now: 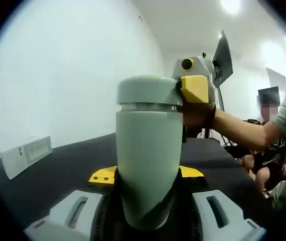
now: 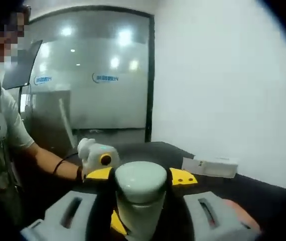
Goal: Assemble the cup parts correctly, then place the assembled cup into the box.
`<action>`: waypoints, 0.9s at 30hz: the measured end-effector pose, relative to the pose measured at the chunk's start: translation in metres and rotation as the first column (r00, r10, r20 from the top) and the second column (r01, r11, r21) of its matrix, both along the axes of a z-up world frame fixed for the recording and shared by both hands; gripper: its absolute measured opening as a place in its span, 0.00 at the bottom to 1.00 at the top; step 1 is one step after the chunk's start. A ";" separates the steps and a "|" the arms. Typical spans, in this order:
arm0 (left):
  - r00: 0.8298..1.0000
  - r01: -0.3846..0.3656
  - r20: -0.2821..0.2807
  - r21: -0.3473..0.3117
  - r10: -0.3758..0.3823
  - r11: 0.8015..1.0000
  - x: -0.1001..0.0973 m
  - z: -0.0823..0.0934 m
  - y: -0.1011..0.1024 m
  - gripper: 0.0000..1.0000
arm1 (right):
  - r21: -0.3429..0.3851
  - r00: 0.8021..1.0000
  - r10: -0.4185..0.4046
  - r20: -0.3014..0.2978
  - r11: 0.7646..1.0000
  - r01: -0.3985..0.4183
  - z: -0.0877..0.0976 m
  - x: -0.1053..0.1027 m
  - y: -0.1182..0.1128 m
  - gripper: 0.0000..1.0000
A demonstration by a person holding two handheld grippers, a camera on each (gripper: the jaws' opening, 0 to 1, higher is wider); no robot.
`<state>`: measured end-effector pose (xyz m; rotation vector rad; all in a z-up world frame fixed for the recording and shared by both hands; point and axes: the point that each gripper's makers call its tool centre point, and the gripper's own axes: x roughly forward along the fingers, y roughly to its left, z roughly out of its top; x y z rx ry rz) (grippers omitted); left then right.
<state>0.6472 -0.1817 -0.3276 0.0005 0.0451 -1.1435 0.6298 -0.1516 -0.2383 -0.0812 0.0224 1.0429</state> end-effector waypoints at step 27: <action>1.000 0.001 -0.001 -0.005 -0.001 1.000 0.001 0.000 0.002 0.39 | -0.093 0.938 0.348 -0.004 0.933 -0.347 0.017 -0.015 -0.004 0.47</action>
